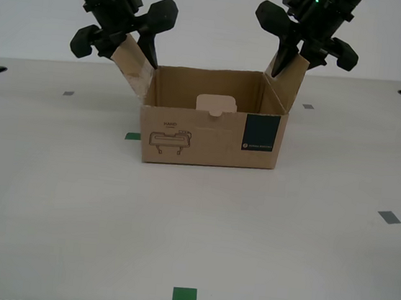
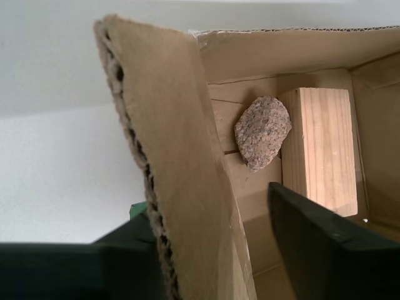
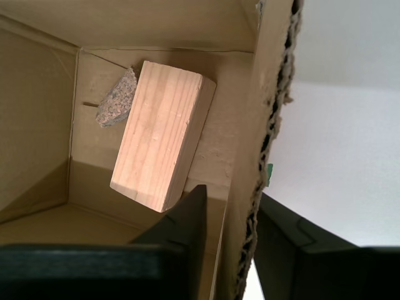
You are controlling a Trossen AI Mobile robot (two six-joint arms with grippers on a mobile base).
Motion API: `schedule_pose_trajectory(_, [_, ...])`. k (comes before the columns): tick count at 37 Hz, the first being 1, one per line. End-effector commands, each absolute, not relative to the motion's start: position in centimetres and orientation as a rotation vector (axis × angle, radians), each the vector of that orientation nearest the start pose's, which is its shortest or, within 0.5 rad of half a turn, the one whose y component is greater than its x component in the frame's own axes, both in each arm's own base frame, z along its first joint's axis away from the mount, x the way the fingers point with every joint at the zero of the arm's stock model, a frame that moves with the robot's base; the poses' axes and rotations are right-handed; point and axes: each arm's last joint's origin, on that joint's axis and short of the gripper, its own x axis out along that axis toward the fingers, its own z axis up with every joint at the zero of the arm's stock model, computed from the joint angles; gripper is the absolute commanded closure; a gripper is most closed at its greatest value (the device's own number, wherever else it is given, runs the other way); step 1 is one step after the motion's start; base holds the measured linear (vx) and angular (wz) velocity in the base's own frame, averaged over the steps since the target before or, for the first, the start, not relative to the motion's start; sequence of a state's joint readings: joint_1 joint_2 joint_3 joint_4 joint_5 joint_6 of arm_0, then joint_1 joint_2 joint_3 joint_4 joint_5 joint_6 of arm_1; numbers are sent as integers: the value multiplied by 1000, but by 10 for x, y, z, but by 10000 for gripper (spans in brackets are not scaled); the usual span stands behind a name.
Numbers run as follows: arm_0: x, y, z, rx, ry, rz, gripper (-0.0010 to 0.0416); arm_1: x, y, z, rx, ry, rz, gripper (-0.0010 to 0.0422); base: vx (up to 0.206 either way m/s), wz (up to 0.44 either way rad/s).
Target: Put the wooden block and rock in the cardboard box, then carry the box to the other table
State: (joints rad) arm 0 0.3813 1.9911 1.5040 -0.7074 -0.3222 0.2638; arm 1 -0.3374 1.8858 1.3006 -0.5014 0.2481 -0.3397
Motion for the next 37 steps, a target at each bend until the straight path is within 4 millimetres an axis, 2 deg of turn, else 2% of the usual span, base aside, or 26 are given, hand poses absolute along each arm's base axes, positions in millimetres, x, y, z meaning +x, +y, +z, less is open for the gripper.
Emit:
schedule_pose_trajectory(1, [374, 160, 195, 201, 1293, 444, 367, 360, -134, 185, -251, 1175, -336, 314, 0, 0])
schedule_pose_trajectory(4, [375, 160, 195, 201, 1293, 444, 408, 360, -134, 184, -251, 1173, -337, 373, 0, 0])
schedule_pose_trajectory(6, [375, 160, 195, 201, 1293, 444, 404, 360, -134, 184, -250, 1166, -339, 417, 0, 0])
schedule_pose_trajectory(9, [375, 160, 195, 201, 1293, 444, 404, 361, -134, 184, -252, 1156, -341, 405, 0, 0])
schedule_pose_trajectory(12, [375, 160, 195, 201, 1292, 444, 406, 361, -134, 182, -249, 1155, -337, 417, 0, 0])
schedule_pose_trajectory(37, [374, 160, 195, 202, 1296, 442, 406, 362, -134, 181, -249, 1148, -338, 413, 0, 0])
